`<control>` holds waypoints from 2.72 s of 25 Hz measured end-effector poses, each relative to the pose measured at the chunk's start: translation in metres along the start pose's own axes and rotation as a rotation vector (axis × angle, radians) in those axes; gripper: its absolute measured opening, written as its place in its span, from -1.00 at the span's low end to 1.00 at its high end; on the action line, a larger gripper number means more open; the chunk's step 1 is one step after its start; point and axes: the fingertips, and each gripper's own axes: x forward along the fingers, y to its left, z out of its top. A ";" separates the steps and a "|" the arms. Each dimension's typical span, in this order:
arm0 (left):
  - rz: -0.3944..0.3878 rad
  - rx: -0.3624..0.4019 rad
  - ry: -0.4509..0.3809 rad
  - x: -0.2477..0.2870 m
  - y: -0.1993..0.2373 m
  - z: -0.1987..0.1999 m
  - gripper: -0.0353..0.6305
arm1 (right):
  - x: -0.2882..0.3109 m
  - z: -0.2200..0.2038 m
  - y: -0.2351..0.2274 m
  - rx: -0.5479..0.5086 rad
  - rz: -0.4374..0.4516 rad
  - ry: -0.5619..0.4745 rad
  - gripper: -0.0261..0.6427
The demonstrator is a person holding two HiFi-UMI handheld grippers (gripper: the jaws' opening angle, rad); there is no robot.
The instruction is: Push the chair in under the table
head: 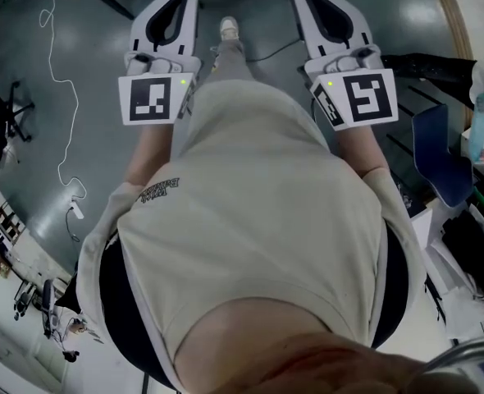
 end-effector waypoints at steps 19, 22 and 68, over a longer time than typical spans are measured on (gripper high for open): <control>-0.037 -0.015 0.064 0.173 0.144 -0.027 -0.86 | 0.227 0.000 -0.091 0.008 0.028 0.106 -0.89; -0.051 -0.010 0.075 0.192 0.161 -0.026 -0.86 | 0.255 0.009 -0.099 0.008 0.029 0.107 -0.89; -0.776 0.298 0.840 0.241 0.089 -0.272 -0.20 | 0.287 -0.233 -0.134 -0.120 0.710 0.809 -0.17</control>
